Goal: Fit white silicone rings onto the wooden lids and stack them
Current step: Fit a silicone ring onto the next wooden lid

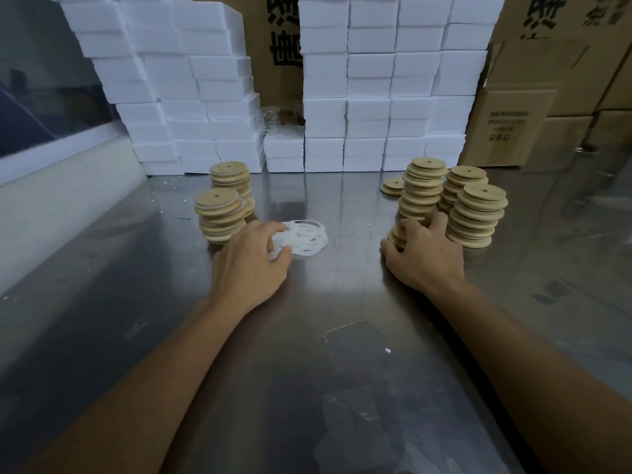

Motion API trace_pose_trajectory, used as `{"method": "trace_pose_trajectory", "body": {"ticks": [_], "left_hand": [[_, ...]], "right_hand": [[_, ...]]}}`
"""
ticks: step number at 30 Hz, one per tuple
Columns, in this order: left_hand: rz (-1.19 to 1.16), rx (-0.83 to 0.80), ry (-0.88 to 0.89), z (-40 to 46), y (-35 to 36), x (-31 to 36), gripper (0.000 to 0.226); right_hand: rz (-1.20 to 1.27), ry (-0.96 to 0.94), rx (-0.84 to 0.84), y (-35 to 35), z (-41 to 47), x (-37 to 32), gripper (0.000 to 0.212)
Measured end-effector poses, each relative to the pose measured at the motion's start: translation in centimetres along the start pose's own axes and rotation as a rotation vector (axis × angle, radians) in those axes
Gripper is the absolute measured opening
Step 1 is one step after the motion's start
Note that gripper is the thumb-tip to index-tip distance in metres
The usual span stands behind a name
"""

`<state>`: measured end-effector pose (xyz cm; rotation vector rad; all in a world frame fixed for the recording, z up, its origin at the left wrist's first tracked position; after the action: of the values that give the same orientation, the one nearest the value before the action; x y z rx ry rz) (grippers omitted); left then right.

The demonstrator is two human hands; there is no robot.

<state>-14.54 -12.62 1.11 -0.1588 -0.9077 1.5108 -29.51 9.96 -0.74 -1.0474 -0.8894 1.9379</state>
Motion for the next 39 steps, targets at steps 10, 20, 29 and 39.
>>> {"method": "trace_pose_trajectory", "body": {"ticks": [10, 20, 29, 39], "left_hand": [[0.087, -0.101, -0.013, -0.1, 0.6, 0.3, 0.032], [0.115, -0.12, -0.1, 0.2, 1.1, -0.9, 0.023], [-0.065, -0.077, -0.182, 0.1, 0.4, -1.5, 0.015], [-0.306, 0.028, -0.314, 0.2, -0.6, -2.6, 0.017]], "right_hand": [[0.075, -0.039, -0.084, 0.8, 0.0, -0.8, 0.071], [0.341, -0.046, -0.131, 0.3, -1.5, -2.7, 0.069], [0.459, -0.149, -0.074, -0.7, -2.0, -4.1, 0.06], [0.47, -0.22, -0.074, -0.8, -2.4, -4.7, 0.045]]}}
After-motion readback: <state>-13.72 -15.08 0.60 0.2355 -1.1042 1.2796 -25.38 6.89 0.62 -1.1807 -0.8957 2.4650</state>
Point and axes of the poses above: each hand's wrist, its own z-axis towards the middle knuckle, its own y-axis out of the palm, x = y × z, the point moved 10 cm from there along z, towards the middle knuckle, and after that the axes turned 10 degrees about x, right-handed, at the moved point
